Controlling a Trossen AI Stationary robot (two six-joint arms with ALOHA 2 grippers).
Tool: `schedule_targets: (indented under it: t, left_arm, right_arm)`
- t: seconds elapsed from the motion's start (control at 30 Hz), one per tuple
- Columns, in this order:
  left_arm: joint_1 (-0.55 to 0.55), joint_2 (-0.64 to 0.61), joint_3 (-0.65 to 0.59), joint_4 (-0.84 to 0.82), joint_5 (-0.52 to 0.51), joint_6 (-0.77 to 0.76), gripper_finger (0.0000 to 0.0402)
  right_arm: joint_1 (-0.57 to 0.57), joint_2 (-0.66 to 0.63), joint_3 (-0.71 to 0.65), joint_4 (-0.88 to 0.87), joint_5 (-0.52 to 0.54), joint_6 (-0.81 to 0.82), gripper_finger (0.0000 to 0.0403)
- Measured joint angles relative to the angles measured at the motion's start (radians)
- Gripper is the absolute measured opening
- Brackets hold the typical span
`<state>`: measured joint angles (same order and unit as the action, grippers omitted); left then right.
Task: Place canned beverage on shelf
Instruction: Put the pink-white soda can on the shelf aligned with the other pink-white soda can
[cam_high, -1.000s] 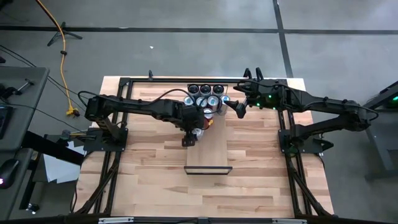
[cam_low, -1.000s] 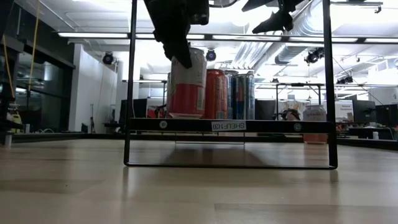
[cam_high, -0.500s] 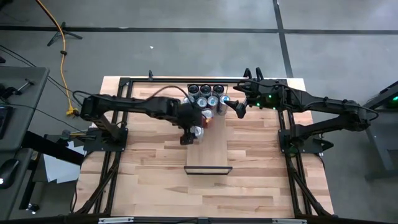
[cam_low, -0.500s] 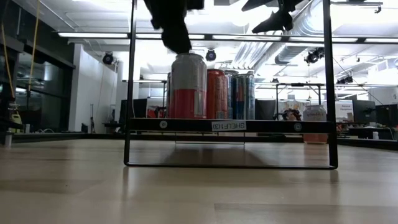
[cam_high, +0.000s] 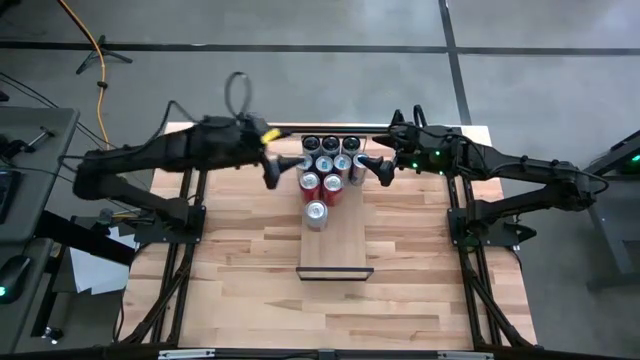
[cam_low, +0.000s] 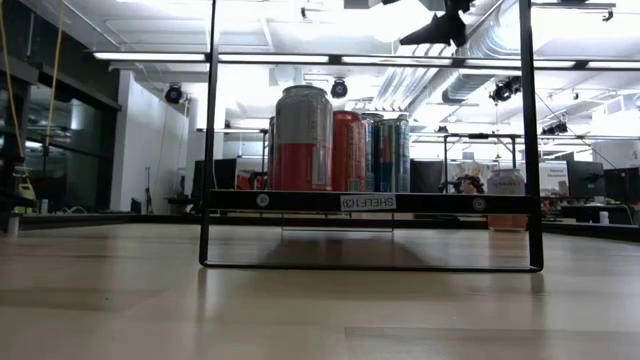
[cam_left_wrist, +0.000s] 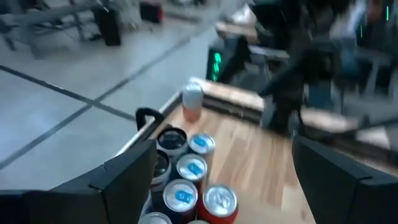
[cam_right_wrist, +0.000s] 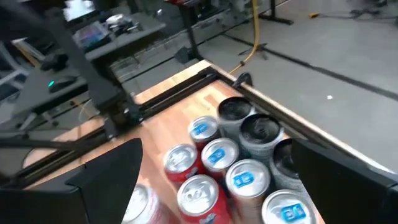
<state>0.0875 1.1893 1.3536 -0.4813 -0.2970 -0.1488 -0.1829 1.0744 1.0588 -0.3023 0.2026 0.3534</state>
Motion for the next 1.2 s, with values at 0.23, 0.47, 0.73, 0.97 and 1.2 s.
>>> schedule_targets:
  t: [0.23,0.47,0.73,0.97,1.2]
  left_arm:
    - [0.005,-0.202,-0.354,0.392,-0.012,-0.171,0.0326]
    - [0.005,-0.242,-0.422,0.488,-0.057,-0.215,0.0326]
    - [0.005,-0.237,-0.422,0.483,-0.056,-0.216,0.0326]
    - [0.005,-0.237,-0.422,0.48,-0.044,-0.234,0.0326]
    - [0.004,-0.237,-0.421,0.479,-0.027,-0.236,0.0326]
  right_arm:
    - [0.0,0.0,0.0,-0.005,-0.062,-0.07,0.0397]
    - [-0.001,0.0,0.008,-0.075,0.093,0.016,0.0397]
    - [-0.208,-0.001,0.066,-0.521,0.495,0.339,0.0397]
    - [-0.495,0.004,-0.112,-0.611,0.365,0.422,0.0397]
    - [-0.66,0.008,-0.208,-0.426,0.335,0.432,0.0397]
